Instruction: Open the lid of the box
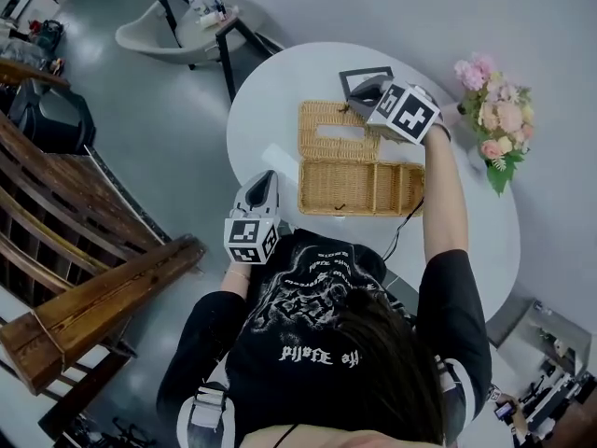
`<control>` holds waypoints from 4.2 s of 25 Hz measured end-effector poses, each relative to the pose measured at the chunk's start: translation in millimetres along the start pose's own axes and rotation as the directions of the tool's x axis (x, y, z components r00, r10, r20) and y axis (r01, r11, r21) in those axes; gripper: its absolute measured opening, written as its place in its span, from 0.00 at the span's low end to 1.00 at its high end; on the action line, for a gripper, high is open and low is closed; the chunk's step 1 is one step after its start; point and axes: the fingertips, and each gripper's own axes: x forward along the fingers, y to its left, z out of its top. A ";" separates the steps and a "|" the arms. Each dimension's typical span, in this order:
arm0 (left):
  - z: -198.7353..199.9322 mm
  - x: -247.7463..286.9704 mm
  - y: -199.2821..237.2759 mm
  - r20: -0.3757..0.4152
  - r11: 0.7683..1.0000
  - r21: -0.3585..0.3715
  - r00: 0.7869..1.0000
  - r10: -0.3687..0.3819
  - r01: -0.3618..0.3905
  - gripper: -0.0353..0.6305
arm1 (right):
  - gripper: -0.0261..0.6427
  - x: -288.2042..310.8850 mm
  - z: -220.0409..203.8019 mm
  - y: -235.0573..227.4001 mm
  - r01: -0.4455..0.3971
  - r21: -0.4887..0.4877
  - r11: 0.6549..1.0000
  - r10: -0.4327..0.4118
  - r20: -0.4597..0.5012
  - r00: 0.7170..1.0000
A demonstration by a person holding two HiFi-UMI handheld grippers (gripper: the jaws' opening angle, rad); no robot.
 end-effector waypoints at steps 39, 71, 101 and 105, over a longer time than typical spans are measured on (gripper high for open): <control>-4.3 38.8 4.6 -0.063 0.996 -0.066 0.997 0.048 -0.052 0.09 | 0.21 76.7 -52.0 -31.4 -0.241 0.295 0.925 0.229 0.074 0.971; 40.2 -35.3 -42.7 0.175 0.998 0.014 0.983 -0.055 0.053 0.09 | 0.12 -117.7 -37.4 90.6 0.386 0.635 0.669 -0.689 0.336 0.642; 18.0 -29.6 -61.2 0.164 0.998 -0.014 0.985 -0.057 0.060 0.09 | 0.08 -90.8 -85.3 151.2 0.413 0.709 0.571 -0.757 0.260 0.600; 16.0 -21.4 -58.8 0.134 0.997 -0.030 0.989 -0.061 0.065 0.09 | 0.08 -89.0 -88.3 147.7 0.417 0.707 0.572 -0.754 0.253 0.606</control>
